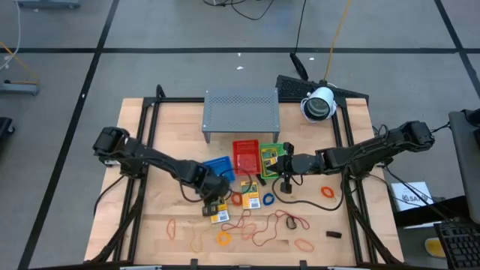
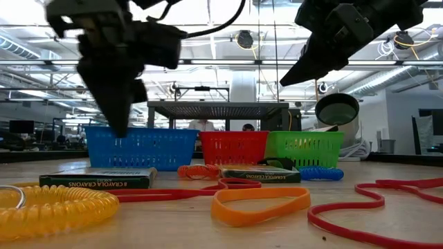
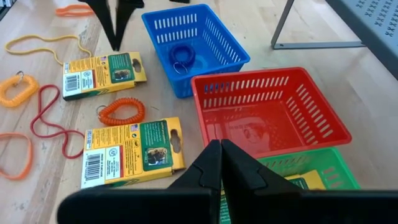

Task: Pick & Place Office Desk Supplies
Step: Adjust the blue bin

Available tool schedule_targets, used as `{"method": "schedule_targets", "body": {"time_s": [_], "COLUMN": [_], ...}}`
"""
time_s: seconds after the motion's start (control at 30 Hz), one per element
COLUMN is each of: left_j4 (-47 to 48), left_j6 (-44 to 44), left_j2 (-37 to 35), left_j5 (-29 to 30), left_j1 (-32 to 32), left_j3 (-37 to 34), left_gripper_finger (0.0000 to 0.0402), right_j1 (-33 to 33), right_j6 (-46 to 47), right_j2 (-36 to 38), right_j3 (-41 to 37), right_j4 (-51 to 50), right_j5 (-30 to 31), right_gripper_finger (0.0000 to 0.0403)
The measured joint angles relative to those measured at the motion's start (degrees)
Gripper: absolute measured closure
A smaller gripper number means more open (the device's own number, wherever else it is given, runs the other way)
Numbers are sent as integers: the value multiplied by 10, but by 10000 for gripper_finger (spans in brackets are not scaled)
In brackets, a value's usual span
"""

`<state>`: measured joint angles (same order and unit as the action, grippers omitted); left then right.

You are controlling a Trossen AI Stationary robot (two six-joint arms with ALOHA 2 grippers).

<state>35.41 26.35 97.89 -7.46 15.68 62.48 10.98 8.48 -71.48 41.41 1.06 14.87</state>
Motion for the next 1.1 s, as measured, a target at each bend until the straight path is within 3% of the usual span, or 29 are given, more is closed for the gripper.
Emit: {"method": "schedule_targets", "body": {"time_s": [0.4, 0.63, 0.77, 0.9, 1.1], "left_j4": [99, 178, 225, 223, 212], "left_j6": [44, 42, 44, 37, 2], "left_j2": [-3, -3, -3, -3, -3], "left_j5": [13, 149, 183, 224, 355], "left_j1": [34, 30, 30, 31, 29], "left_j3": [0, 0, 0, 0, 0], "left_gripper_finger": [401, 401, 401, 401, 401], "right_j1": [0, 0, 0, 0, 0], "right_j6": [0, 1, 1, 1, 1], "right_j2": [0, 0, 0, 0, 0], "right_j3": [0, 0, 0, 0, 0], "right_j4": [2, 4, 4, 4, 4], "right_j5": [0, 0, 0, 0, 0], "right_gripper_finger": [403, 403, 403, 403, 403]}}
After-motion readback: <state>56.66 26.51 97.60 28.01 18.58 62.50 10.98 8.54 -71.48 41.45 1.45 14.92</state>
